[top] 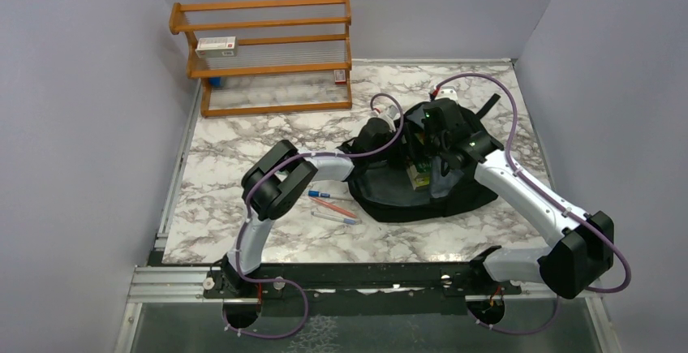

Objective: Pack the student bag
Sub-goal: Place the book in the student bag.

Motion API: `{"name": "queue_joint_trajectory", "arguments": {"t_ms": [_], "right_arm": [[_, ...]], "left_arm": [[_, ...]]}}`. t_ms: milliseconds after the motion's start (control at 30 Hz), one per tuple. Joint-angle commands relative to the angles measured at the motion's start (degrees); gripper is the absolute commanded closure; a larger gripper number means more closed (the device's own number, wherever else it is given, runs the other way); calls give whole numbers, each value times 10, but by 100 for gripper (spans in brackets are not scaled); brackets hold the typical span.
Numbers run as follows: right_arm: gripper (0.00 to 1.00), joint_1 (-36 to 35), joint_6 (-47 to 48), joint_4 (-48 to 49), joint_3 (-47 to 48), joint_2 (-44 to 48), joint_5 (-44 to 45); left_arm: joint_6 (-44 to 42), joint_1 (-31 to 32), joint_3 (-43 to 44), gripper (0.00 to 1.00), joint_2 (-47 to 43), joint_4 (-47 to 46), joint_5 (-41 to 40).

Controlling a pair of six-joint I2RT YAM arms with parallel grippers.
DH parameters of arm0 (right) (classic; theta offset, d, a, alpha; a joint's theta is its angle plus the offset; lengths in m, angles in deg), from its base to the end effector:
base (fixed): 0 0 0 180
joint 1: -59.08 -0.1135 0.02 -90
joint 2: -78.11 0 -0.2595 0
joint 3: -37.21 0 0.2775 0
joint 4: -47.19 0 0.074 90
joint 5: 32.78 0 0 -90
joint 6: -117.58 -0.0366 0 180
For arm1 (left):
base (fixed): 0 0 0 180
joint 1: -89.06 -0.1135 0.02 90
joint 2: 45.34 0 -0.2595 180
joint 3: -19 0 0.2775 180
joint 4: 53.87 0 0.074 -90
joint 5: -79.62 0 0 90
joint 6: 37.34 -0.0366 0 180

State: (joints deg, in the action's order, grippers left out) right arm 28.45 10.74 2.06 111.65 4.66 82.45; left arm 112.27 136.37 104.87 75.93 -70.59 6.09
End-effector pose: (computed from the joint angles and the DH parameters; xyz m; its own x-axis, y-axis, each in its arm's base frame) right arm 0.2664 0.1396 0.2925 -0.6308 -0.0690 -0.7729 -0.0156 0.9970 -0.0762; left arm 0.3207 -0.3630 0.1396 -0.8750 -0.2715 -0.4009 0.2614 0.4321 -0.8631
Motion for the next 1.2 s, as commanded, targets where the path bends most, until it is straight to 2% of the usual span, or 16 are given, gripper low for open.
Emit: {"name": "queue_joint_trajectory", "arguments": {"t_ms": [0,333,500,567,700,833,1000,1167], "right_arm": [[99,1,8,14,-6,19,18],[99,1,8,9,-14,19,19],[99,1,8,10,-21,20,-1],[99,1,15,10,-24,21,-21],[99,1,49,25,-31,25,-126],[99,1,60,16,-31,17,-202],[99,1,63,8,-33,2,-232],[99,1,58,6,-32,-1,-233]], "left_arm": [[-41,-6,-23,23,-46,34,2],[-126,-10,-27,22,-107,147,-21],[-170,-19,-58,22,-177,193,-44],[-189,-22,-76,22,-215,204,-56],[-218,-39,-97,22,-290,254,-58],[-251,-61,-112,20,-364,329,-102],[-269,-104,-134,17,-406,399,-154],[-279,-110,-146,17,-405,421,-168]]}}
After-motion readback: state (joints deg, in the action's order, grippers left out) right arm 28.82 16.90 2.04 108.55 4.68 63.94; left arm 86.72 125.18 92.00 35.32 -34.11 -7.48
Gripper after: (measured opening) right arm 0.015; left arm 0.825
